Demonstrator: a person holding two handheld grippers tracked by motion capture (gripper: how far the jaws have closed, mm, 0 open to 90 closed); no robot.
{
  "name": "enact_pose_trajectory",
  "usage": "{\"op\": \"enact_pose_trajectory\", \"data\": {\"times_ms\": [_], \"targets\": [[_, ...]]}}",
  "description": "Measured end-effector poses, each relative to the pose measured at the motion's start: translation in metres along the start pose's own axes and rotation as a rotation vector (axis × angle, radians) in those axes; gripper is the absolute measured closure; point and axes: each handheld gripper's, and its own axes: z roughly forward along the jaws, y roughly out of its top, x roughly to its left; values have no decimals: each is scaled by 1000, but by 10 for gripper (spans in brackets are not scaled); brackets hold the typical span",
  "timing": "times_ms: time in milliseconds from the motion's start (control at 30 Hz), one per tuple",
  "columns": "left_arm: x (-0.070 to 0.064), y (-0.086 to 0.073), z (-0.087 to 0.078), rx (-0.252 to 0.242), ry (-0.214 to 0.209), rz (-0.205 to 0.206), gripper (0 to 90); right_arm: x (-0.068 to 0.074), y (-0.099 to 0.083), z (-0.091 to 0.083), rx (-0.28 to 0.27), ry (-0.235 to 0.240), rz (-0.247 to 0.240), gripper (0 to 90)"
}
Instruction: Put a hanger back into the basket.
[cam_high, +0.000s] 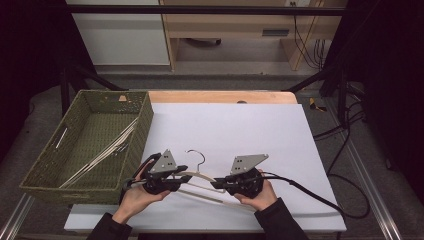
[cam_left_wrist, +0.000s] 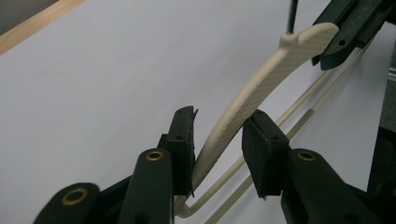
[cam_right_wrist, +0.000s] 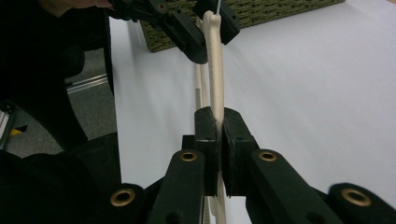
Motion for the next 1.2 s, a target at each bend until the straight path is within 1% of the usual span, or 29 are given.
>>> {"op": "enact_pose_trajectory", "data": {"times_ms": [67,100,133,167,200,233,267,300,333,367,400,433,467,500,567,600,633,667,700,767,833,900,967,1000,1033,1067,1200], "targets": [[-2,1,-1,12,6,10,669,0,0,0,-2,-7,0,858],[-2,1,-1,16,2,9,688,0,0,0,-8,-24,0,847],[-3,1,-1,20,-8,9,721,0,0,-1,-18,-52,0,827],[-4,1,-2,17,-9,19,721,0,0,-1,-18,-52,0,827],[-5,2,-2,19,-11,26,736,0,1,-2,-20,-64,-2,817],[-6,3,-2,21,-17,26,750,0,1,-3,-23,-78,-5,798],[-8,3,-2,21,-19,26,766,0,1,-4,-21,-104,-19,779],[-9,4,-3,21,-19,24,766,0,1,-4,-21,-104,-19,779],[-9,4,-3,22,-24,16,770,0,1,-4,-26,-112,-20,759],[-9,4,-3,20,-34,6,778,0,1,-4,-40,-127,-26,735],[-11,5,-2,25,-49,4,794,0,1,-3,-52,-161,-35,696],[-11,5,-2,25,-49,4,800,0,1,-3,-52,-161,-35,696],[-13,5,-1,30,-73,-4,808,0,0,-4,-56,-183,-43,668],[-13,5,-1,30,-73,-4,817,0,0,-4,-56,-183,-43,668],[-15,6,-1,28,-100,-11,824,0,0,-4,-58,-200,-44,642],[-18,7,-1,16,-128,-17,840,-1,0,-5,-62,-208,-41,609],[-18,7,-1,16,-128,-17,850,-1,0,-5,-62,-208,-41,609],[-18,8,-1,15,-148,-9,850,-1,0,-6,-68,-215,-44,589],[-21,9,-1,9,-153,-7,860,-1,0,-6,-73,-219,-47,570],[-25,11,-2,9,-146,-1,865,-1,0,-6,-73,-222,-47,549],[-26,12,-3,5,-142,-3,866,-1,0,-7,-78,-215,-40,525],[-27,12,-4,-3,-131,-12,866,-1,1,-10,-87,-220,-32,466],[-26,12,-5,-6,-117,-19,866,-1,2,-14,-108,-230,-25,435],[-25,11,-6,-8,-109,-23,866,-3,2,-19,-129,-237,-7,401],[-24,11,-7,-8,-96,-24,866,-3,2,-19,-129,-237,-7,401],[-24,11,-8,-9,-85,-29,866,-4,2,-22,-141,-241,6,382],[-20,11,-13,-27,-46,-57,866,-10,-1,-35,-175,-282,59,290]]}}
